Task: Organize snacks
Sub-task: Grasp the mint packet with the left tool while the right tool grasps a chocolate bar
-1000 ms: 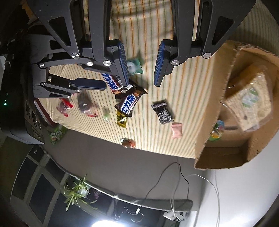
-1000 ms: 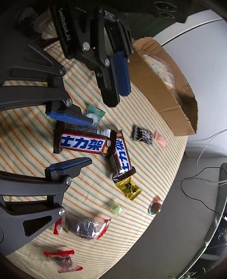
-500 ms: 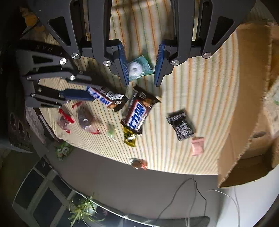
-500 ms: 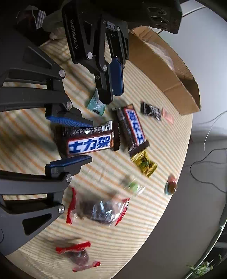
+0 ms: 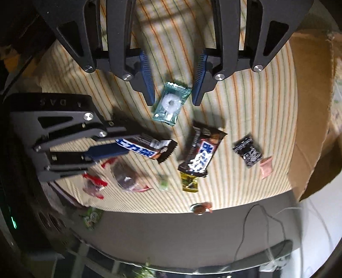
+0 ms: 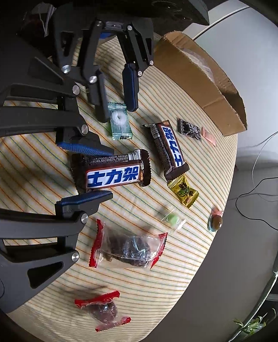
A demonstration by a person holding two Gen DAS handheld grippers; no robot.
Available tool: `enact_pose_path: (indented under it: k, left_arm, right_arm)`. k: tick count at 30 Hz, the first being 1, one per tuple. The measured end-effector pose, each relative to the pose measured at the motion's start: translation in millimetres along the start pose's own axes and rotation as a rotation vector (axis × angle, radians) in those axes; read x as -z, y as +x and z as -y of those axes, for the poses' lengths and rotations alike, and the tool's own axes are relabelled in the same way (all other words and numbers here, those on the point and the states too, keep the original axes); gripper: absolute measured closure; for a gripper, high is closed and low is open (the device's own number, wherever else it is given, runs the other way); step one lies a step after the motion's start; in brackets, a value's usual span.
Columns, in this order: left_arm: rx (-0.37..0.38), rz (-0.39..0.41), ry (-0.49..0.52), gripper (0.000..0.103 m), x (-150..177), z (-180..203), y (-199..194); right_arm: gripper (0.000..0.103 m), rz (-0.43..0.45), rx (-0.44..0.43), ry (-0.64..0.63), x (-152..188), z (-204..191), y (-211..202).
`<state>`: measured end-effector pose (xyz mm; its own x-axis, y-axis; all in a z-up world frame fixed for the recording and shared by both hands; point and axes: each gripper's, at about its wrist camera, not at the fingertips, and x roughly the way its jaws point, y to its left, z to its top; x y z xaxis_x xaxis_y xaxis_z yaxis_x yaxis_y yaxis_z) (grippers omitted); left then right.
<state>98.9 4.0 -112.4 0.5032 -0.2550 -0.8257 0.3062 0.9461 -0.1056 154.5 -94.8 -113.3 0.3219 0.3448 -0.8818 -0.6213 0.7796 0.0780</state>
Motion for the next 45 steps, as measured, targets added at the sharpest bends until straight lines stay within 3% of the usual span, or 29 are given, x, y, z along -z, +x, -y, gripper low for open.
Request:
enact_pose_path:
  k: [6,11,25,34,45]
  left_arm:
    - [-0.014,0.009,0.007,0.068,-5.0,2.8,5.2]
    - [-0.027,0.025,0.020,0.079,-4.2,8.7,8.2]
    - [-0.018,0.067,-0.060,0.079,-0.7,1.0,-2.7]
    - [-0.039,0.159,-0.123,0.079,-5.3,-13.2,-32.5]
    - [-0.113,0.269,-0.215,0.079,-3.5,-54.1,-77.4]
  right_arm:
    - [0.068,0.002,0.000,-0.003,-2.1,0.4,2.4]
    - [0.068,-0.005,-0.003,-0.009,-1.5,0.8,5.2]
    - [0.073,0.036,0.007,0.014,1.8,4.2,-9.2]
    - [0.073,0.093,0.011,-0.010,-10.9,-10.3,-32.4]
    - [0.073,0.156,-0.006,-0.085,-52.8,-47.8,-44.0]
